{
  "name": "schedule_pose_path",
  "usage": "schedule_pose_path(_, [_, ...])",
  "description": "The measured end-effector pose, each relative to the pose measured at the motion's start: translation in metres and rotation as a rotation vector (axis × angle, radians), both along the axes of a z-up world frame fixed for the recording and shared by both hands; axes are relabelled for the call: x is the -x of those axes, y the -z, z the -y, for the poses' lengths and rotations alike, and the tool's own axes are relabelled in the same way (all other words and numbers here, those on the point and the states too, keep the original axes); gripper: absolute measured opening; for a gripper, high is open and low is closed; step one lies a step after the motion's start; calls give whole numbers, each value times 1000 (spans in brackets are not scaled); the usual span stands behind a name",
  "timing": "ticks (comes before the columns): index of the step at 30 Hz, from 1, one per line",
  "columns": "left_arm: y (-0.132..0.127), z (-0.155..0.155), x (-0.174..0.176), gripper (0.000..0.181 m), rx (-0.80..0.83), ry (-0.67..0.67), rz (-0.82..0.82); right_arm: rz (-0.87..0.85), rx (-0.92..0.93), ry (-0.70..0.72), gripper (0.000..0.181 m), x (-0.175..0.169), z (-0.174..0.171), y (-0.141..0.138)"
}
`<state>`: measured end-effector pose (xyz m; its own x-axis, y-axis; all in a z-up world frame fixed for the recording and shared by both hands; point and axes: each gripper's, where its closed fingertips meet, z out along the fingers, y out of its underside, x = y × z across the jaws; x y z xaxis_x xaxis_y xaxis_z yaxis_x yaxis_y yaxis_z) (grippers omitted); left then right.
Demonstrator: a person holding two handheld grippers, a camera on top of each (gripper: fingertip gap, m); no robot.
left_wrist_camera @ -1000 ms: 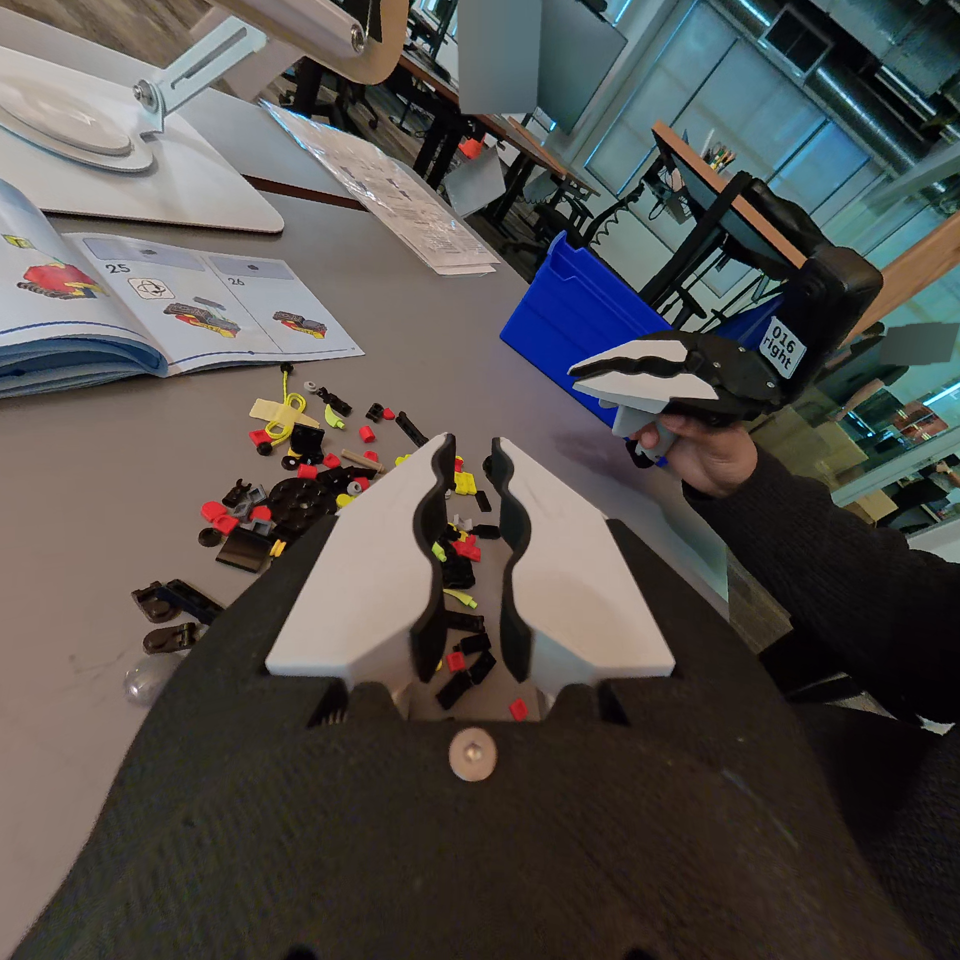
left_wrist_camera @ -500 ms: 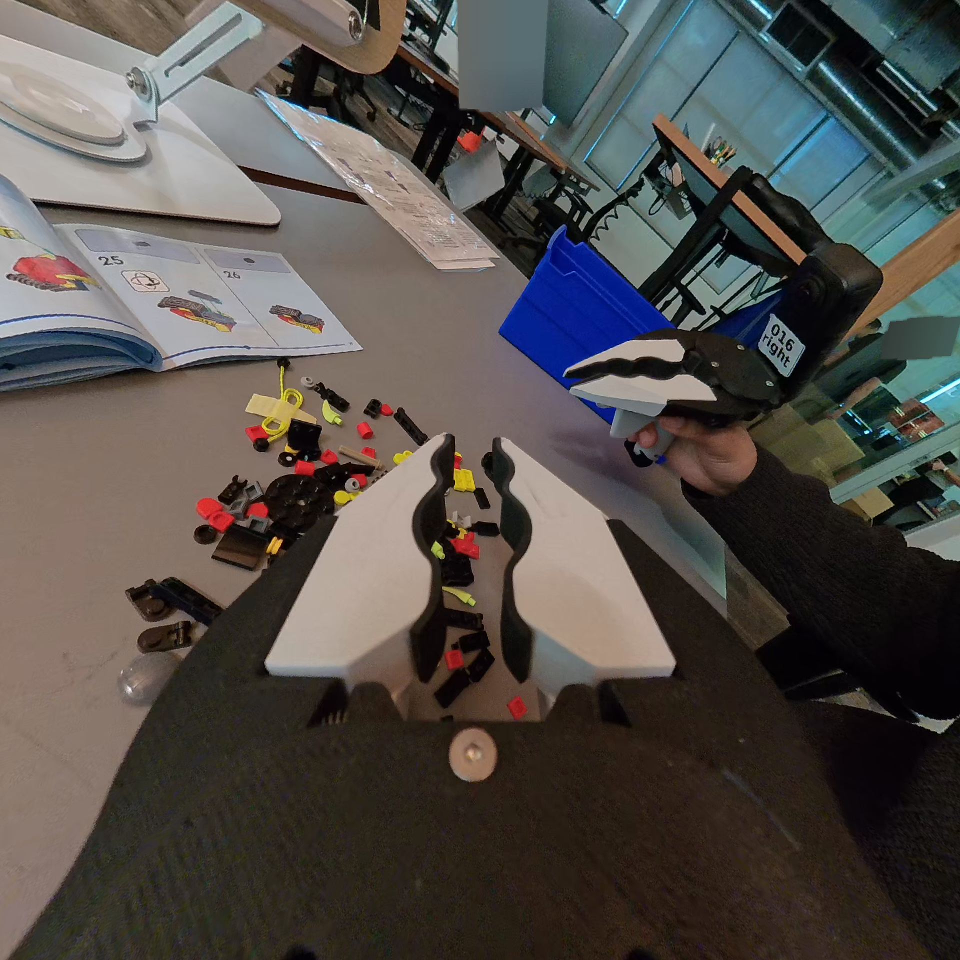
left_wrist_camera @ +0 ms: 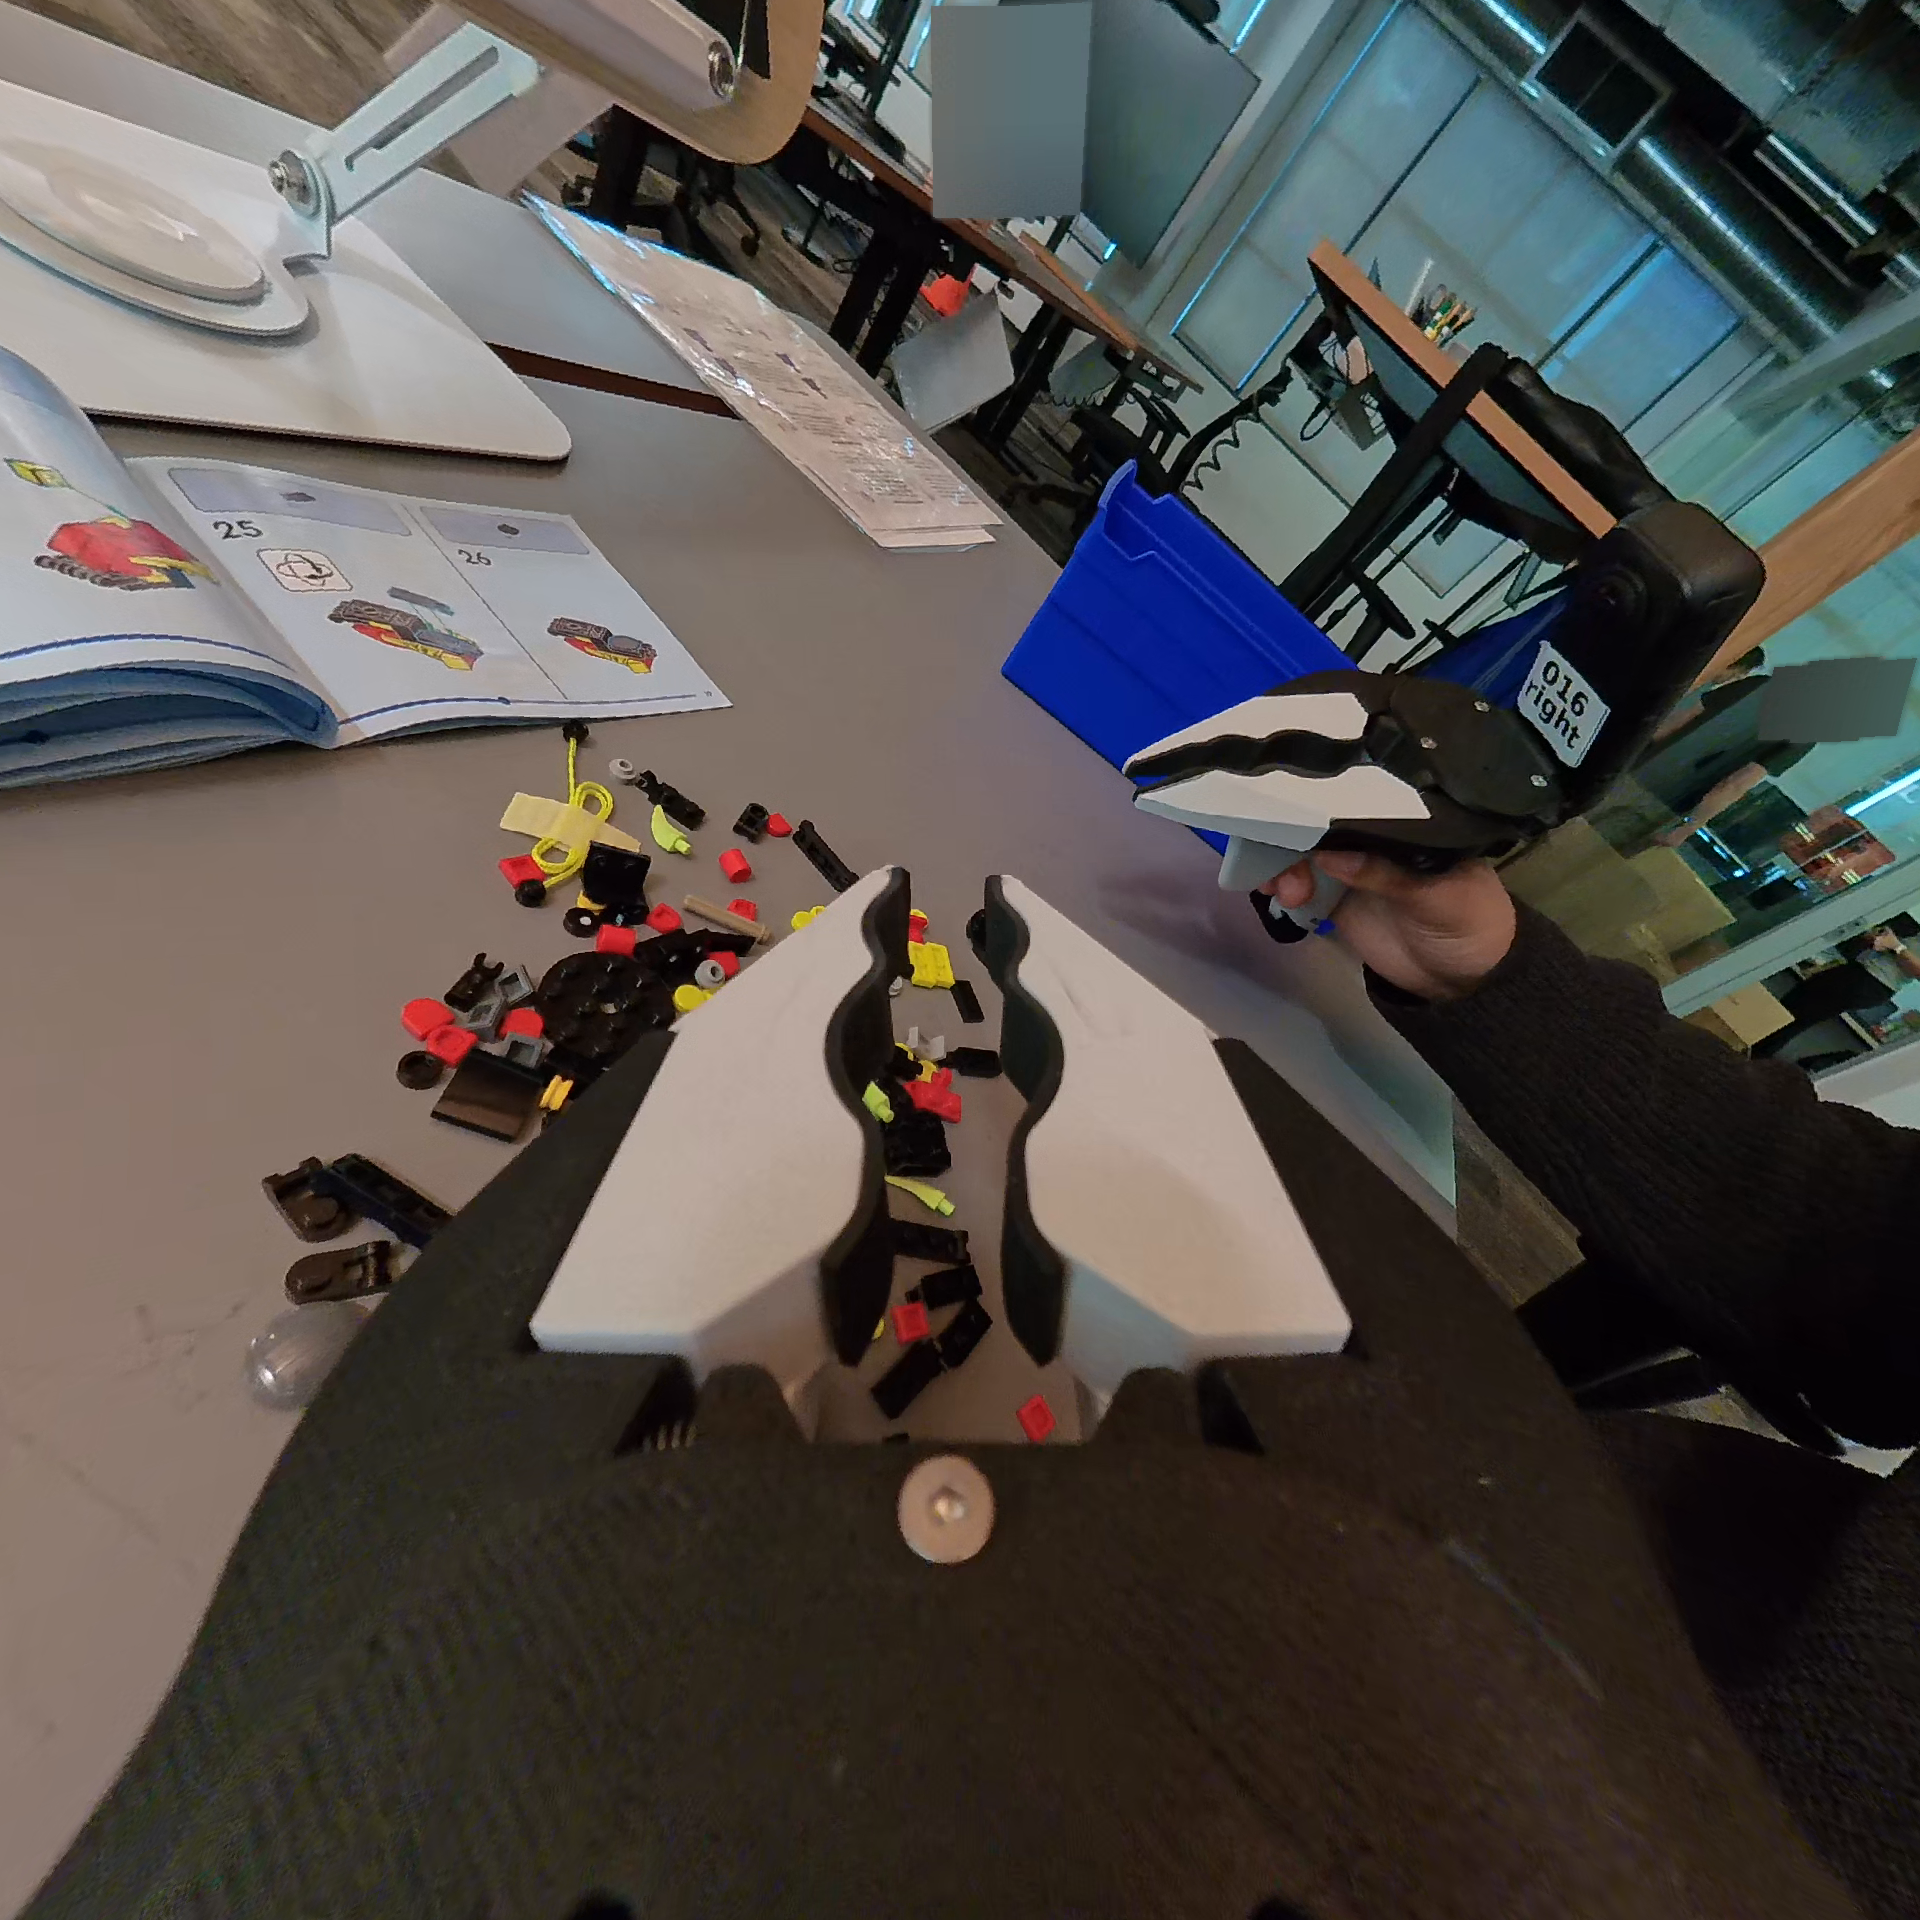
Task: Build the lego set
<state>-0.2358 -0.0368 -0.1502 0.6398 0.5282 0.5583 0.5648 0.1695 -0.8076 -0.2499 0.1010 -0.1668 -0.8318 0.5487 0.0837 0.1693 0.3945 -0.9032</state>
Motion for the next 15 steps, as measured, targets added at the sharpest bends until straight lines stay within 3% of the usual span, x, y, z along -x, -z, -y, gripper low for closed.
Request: schedule_pose_path(15, [0, 0, 0, 12, 1, -3, 1, 2, -27, -11, 8, -2, 3, 4])
